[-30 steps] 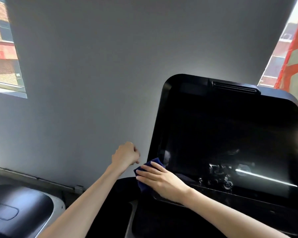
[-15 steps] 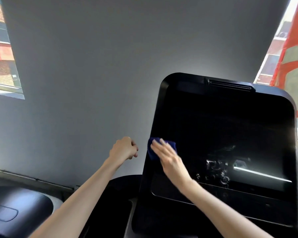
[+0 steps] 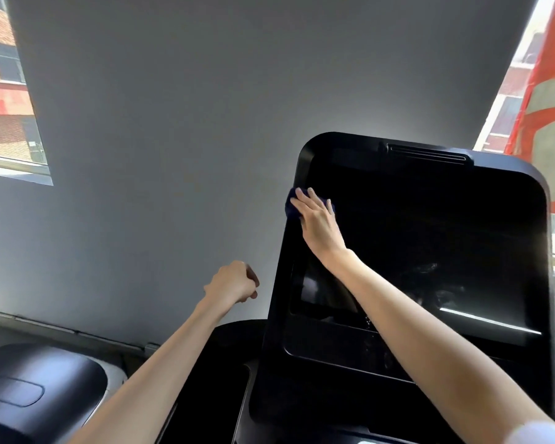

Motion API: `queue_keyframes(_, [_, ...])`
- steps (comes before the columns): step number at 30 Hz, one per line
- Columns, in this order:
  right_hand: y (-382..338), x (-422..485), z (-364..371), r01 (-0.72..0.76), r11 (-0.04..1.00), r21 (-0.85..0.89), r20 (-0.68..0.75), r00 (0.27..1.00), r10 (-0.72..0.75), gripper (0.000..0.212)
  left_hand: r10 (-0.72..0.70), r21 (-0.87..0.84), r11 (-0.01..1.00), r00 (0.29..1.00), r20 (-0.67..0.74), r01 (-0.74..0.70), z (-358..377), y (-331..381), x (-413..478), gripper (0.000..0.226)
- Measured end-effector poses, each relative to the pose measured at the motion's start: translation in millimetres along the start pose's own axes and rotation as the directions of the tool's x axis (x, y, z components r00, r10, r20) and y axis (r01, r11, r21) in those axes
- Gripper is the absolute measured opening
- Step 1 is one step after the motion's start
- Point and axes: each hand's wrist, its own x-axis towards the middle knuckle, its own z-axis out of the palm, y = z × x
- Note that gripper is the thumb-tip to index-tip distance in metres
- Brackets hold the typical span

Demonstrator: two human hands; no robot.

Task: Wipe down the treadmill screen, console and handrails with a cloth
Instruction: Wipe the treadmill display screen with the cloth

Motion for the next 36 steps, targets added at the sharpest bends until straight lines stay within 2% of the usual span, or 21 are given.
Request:
queue_keyframes(4, [-20, -71, 30, 0.218, 0.975, -0.045, 0.026, 0.976, -0.217, 0.043, -0.032, -0.026, 0.999, 0.999, 0.003, 0.032, 4, -7, 1, 0.027])
queue_keyframes(7, [-23, -134, 42, 0.316, 0.948, -0.030, 0.102, 0.945, -0.312, 0.044, -0.028, -0.037, 0.999, 1.000, -0.008, 0.027, 8, -6, -2, 0.024])
queue_keyframes(9, [-25, -178, 51, 0.427, 0.904, -0.017, 0.219, 0.884, -0.413, 0.047, -0.018, -0.031, 0.999, 1.000, -0.013, 0.018, 12, -2, -4, 0.025])
queue_keyframes(12, [-23, -229, 52, 0.616, 0.787, -0.032, 0.400, 0.730, -0.555, 0.045, 0.011, -0.013, 1.000, 1.000, -0.020, -0.011, 15, 6, -9, 0.027])
queue_keyframes(14, [-11, -234, 43, 0.711, 0.702, -0.041, 0.427, 0.648, -0.631, 0.042, 0.025, 0.003, 1.000, 1.000, -0.007, -0.025, 16, 9, -12, 0.027])
queue_keyframes(15, [-6, -229, 38, 0.725, 0.687, -0.035, 0.408, 0.638, -0.653, 0.042, 0.025, 0.007, 1.000, 1.000, -0.005, -0.025, 16, 10, -13, 0.027])
queue_keyframes(16, [-1, -219, 34, 0.704, 0.710, -0.021, 0.372, 0.665, -0.648, 0.044, 0.024, 0.011, 1.000, 1.000, -0.004, -0.024, 16, 10, -13, 0.028])
queue_keyframes(17, [2, -205, 30, 0.634, 0.773, -0.012, 0.310, 0.737, -0.600, 0.048, 0.025, 0.014, 1.000, 1.000, -0.002, -0.025, 17, 10, -13, 0.028])
queue_keyframes(19, [7, -171, 22, 0.364, 0.931, -0.010, 0.155, 0.921, -0.358, 0.063, 0.025, 0.009, 1.000, 1.000, 0.005, -0.025, 19, 10, -13, 0.028])
queue_keyframes(20, [8, -157, 17, 0.201, 0.979, -0.012, 0.083, 0.976, -0.200, 0.067, 0.026, 0.010, 1.000, 1.000, 0.014, -0.026, 20, 10, -13, 0.028])
queue_keyframes(21, [8, -149, 14, 0.079, 0.997, -0.008, 0.040, 0.996, -0.079, 0.068, 0.031, 0.015, 0.999, 0.999, 0.025, -0.032, 22, 10, -13, 0.027])
queue_keyframes(22, [6, -150, 14, 0.031, 0.999, -0.013, 0.025, 0.999, -0.031, 0.068, 0.038, 0.023, 0.999, 0.999, 0.034, -0.039, 24, 11, -12, 0.024])
queue_keyframes(23, [5, -159, 18, 0.044, 0.999, -0.024, 0.029, 0.999, -0.044, 0.069, 0.047, 0.033, 0.998, 0.998, 0.039, -0.048, 28, 13, -11, 0.022])
queue_keyframes(27, [10, -233, 28, 0.316, 0.948, 0.023, 0.169, 0.934, -0.315, 0.070, 0.132, 0.064, 0.989, 0.991, 0.020, -0.133, 39, 25, -9, 0.041])
queue_keyframes(30, [30, -230, 16, 0.476, 0.879, -0.016, 0.240, 0.855, -0.459, 0.062, 0.217, 0.065, 0.975, 0.975, -0.051, -0.214, 44, 36, -11, 0.048])
queue_keyframes(32, [38, -195, 6, 0.441, 0.897, -0.018, 0.202, 0.881, -0.428, 0.058, 0.250, 0.076, 0.967, 0.962, -0.106, -0.243, 44, 41, -10, 0.049])
queue_keyframes(34, [49, -143, -5, 0.297, 0.954, -0.030, 0.115, 0.949, -0.292, 0.055, 0.244, 0.093, 0.968, 0.961, -0.132, -0.233, 41, 44, -9, 0.053])
queue_keyframes(36, [61, -87, -18, 0.149, 0.988, -0.046, 0.045, 0.988, -0.147, 0.058, 0.234, 0.122, 0.968, 0.964, -0.124, -0.219, 37, 45, -7, 0.056])
